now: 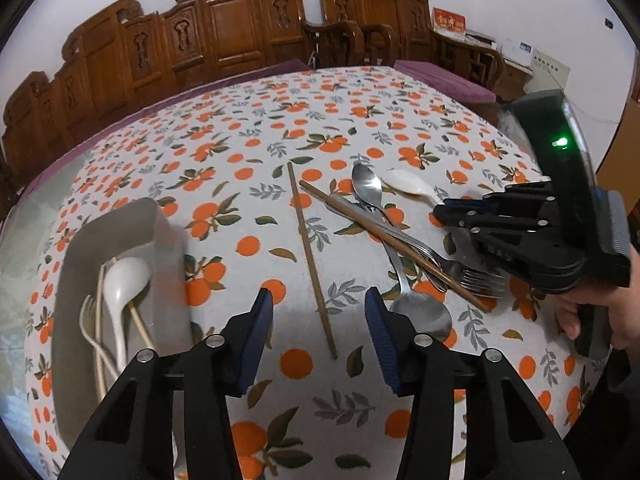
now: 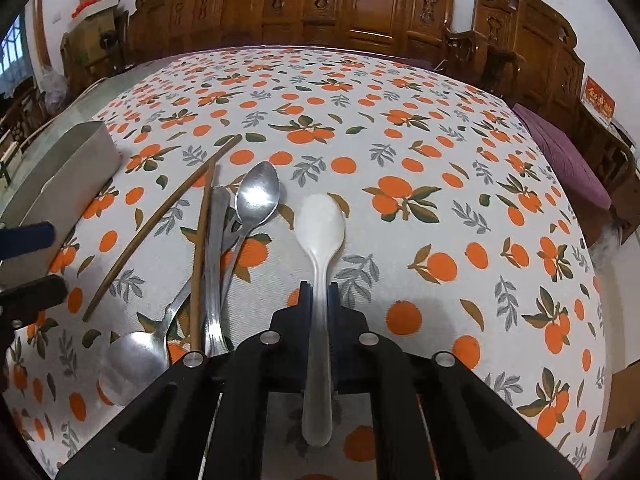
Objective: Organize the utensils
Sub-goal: 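Close the left gripper on a wooden chopstick while the right gripper holds the white spoon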
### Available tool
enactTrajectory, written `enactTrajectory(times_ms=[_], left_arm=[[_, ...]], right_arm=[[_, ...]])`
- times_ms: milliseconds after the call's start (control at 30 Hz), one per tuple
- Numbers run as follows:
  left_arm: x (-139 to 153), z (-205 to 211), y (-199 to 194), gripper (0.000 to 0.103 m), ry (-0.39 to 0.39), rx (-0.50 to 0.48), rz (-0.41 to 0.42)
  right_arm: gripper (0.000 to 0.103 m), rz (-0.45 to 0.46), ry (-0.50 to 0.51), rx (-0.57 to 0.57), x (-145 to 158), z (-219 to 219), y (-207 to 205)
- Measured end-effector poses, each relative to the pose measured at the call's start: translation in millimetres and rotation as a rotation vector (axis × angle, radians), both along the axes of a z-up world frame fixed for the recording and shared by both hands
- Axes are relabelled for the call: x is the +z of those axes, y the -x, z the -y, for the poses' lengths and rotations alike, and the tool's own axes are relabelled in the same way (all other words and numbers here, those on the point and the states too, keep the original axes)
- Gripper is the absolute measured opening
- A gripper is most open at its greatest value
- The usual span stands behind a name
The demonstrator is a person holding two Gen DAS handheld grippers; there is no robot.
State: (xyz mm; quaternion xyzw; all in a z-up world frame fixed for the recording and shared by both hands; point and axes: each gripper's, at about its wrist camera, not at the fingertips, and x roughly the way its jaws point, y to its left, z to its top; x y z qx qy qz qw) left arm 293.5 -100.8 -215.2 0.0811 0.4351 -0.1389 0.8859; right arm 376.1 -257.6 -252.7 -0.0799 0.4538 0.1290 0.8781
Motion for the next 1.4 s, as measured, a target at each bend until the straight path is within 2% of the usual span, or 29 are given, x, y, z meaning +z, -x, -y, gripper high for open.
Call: enactTrajectory(times_ms=[100, 133, 167, 200, 300, 433, 600, 733, 833, 1067, 1400], left_arm=[[-7.5, 2.2, -8.0, 0.042, 0.001, 0.006, -0.024], [-11.0, 3.3, -11.4, 0.039, -0.001, 0.01, -0.033], [-14.8, 3.7, -14.9, 0.032, -0.001, 0.022, -0.043], [-17.5, 3.6, -17.0, 0.03, 0.0, 0.032, -0.053], [-27.4, 3.9, -24.4, 0.029, 0.009, 0.054, -0.085], [-35.0, 7.0, -30.5, 0.023, -0.006, 0.064, -0.095], [-36.2, 5.3, -33.2, 0.005, -0.003, 0.072, -0.088], [-33.6, -3.7, -31.5, 0.004, -0.008, 0.109, -0.081], [-29.3, -14.7, -29.5, 0.004, 0.019, 0.129, -0.084], [3.1, -29.7, -14.1, 0.004, 0.053, 0.141, -0.024], [40.2, -31.9, 3.1, 0.004, 0.047, 0.117, 0.047]], right_arm=[[0.009, -0.005, -0.016, -0.008, -0.2, 2.5, -0.1], [0.009, -0.005, -0.017, -0.008, -0.4, 2.6, -0.4], [0.009, -0.004, -0.015, -0.007, -0.5, 2.9, -0.6], [0.009, -0.004, -0.017, -0.007, -0.5, 3.2, -0.6], [0.009, -0.008, -0.031, -0.015, -0.4, 4.1, -1.0], [0.009, -0.007, -0.032, -0.018, -0.5, 3.6, -1.3], [0.009, -0.007, -0.029, -0.017, -0.9, 3.0, -0.9], [0.009, -0.008, -0.019, -0.017, -0.3, 1.6, -2.0], [0.009, -0.011, -0.02, -0.019, 0.0, 1.4, -1.6], [0.009, 0.013, -0.033, -0.029, 8.2, 1.5, 6.4], [0.009, 0.08, -0.067, -0.035, 29.3, 1.9, 19.2]])
